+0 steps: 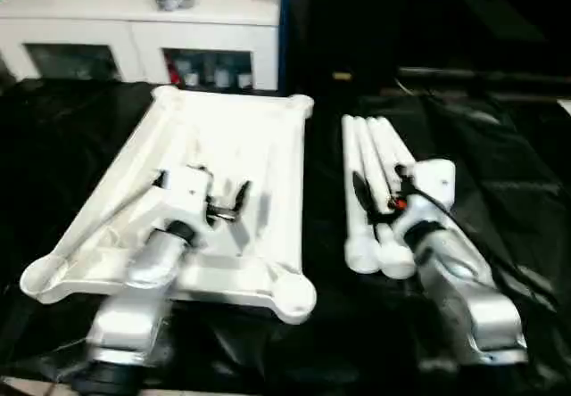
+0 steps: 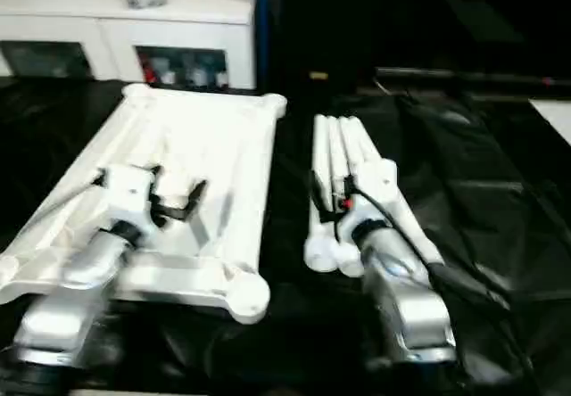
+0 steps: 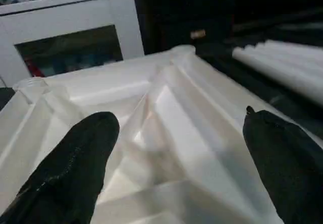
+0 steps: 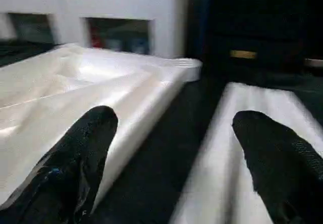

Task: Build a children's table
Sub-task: Move to table

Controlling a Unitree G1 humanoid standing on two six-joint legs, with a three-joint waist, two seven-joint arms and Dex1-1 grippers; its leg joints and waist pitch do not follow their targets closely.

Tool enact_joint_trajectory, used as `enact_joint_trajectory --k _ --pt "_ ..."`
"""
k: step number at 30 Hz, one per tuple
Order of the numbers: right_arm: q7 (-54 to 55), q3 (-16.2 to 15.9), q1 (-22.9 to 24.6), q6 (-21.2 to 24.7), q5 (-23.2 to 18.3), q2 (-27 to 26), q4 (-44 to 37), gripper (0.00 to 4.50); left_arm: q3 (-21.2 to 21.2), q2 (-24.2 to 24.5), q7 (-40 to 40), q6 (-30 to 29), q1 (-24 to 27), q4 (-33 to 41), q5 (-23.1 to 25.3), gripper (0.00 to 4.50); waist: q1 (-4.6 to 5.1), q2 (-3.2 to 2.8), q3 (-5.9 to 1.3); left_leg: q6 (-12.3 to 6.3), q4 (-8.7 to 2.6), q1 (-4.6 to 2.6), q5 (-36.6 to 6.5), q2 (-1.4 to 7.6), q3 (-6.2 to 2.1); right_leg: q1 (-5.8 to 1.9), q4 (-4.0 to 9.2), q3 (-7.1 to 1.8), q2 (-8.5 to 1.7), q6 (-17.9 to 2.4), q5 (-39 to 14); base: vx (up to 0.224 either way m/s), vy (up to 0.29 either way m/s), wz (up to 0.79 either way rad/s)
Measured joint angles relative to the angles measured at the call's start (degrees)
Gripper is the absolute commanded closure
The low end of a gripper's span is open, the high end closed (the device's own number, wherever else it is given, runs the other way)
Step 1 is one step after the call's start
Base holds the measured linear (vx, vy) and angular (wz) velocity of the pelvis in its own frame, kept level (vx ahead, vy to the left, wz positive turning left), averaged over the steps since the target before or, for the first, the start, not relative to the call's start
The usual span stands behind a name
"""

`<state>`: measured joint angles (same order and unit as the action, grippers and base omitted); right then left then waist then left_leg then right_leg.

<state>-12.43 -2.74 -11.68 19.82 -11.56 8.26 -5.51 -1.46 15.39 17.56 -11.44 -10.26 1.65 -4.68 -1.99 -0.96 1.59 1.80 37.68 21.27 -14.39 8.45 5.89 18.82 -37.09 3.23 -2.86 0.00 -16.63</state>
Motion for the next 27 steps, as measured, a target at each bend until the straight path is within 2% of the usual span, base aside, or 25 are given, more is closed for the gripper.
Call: enact_joint_trajectory --k 4,5,7,9,14,16,17,20,22,23,27 --pt "-7.74 -0.81 -0.97 0.26 -1.33 7.22 0.12 0.37 -1.85 5.69 10.96 1.53 -1.04 -0.80 -0.84 0.01 -0.97 0.03 0.00 0.04 0.25 1.17 0.52 -0.40 0.44 1.17 -0.37 -0.82 -0.26 1.02 0.54 0.013 0.008 0.01" --pt "-10.61 -1.02 -1.46 0.50 -1.61 9.35 0.15 0.37 -2.84 7.77 15.18 1.55 -1.22 -0.73 -1.71 0.01 -1.07 -0.01 0.02 0.01 0.19 1.21 0.64 -0.41 0.63 1.26 -0.36 -0.92 -0.34 1.29 0.71 -0.052 0.020 -0.04" --pt "-14.87 -1.63 -1.60 0.89 -2.26 11.94 0.13 0.37 -4.62 10.50 21.33 1.36 -1.24 -0.19 -3.14 0.01 -1.08 0.05 0.10 -0.07 -0.18 0.83 0.59 -0.37 1.01 1.09 -0.27 -1.03 -0.46 0.88 0.61 -0.054 0.014 -0.02" --pt "-20.46 -3.79 -1.63 0.86 -2.08 15.64 0.07 0.37 -7.35 14.78 29.43 0.63 -1.25 0.84 -5.42 0.01 -1.03 -0.02 0.20 0.21 -0.67 0.56 0.87 -0.12 1.51 0.99 -0.07 -1.02 -0.52 0.53 0.92 -0.062 -0.005 0.01" --pt "-27.13 -6.09 -1.63 0.86 -1.77 19.20 -0.09 0.34 -10.66 17.69 38.38 0.05 -3.07 -0.60 -6.68 0.36 -1.10 -0.01 0.55 0.31 -1.50 -0.09 1.67 0.59 2.94 0.89 -0.03 -1.04 -0.59 0.20 1.54 -0.061 -0.017 0.01" --pt "-28.43 -6.73 -1.63 0.79 -1.77 20.04 -0.16 0.34 -11.07 17.96 40.50 0.23 -4.49 -2.41 -6.34 0.49 -1.19 0.01 0.57 0.50 -1.78 -0.24 1.95 0.80 3.20 0.91 -0.02 -1.02 -0.59 0.11 1.72 -0.027 -0.012 0.01" --pt "-29.52 -6.89 -1.66 0.76 -1.79 20.64 -0.20 0.34 -11.79 18.12 42.23 0.32 -6.30 -4.66 -5.86 0.74 -1.26 0.03 0.60 0.62 -1.90 -0.25 2.17 0.87 3.28 0.96 -0.03 -0.99 -0.58 0.11 1.83 0.000 0.000 0.00" --pt "-32.40 -7.90 -2.62 0.76 -2.23 21.57 -1.45 0.34 -13.22 20.07 46.36 -1.23 -10.66 -9.39 -5.51 0.84 -1.21 -0.01 0.61 0.76 -2.14 -0.27 2.42 1.13 3.59 1.14 -0.03 -0.97 -0.52 0.07 2.02 0.000 0.000 0.00" --pt "-34.03 -8.39 -2.68 0.90 -2.50 21.94 -2.34 0.34 -13.50 20.88 48.33 -1.38 -11.80 -10.60 -5.51 0.95 -1.03 -0.03 0.60 0.77 -2.18 -0.31 2.43 1.20 3.69 1.16 -0.03 -0.97 -0.51 0.06 2.02 0.000 0.000 0.00" --pt "-35.45 -9.06 -2.68 1.12 -2.63 22.45 -2.95 0.34 -14.14 21.12 49.38 -1.31 -12.64 -11.82 -5.30 1.24 -1.02 -0.06 0.61 0.78 -2.19 -0.28 2.43 1.22 3.71 1.20 0.01 -0.96 -0.50 0.06 2.02 0.000 0.000 0.00" --pt "-38.67 -10.15 -2.73 2.62 -4.33 23.45 -3.94 0.34 -15.37 20.83 50.34 -0.10 -14.87 -17.42 -3.22 1.41 -1.17 -0.09 0.64 0.74 -2.19 -0.15 2.46 1.27 3.81 1.29 0.12 -0.97 -0.50 0.04 1.99 0.000 0.000 0.00"
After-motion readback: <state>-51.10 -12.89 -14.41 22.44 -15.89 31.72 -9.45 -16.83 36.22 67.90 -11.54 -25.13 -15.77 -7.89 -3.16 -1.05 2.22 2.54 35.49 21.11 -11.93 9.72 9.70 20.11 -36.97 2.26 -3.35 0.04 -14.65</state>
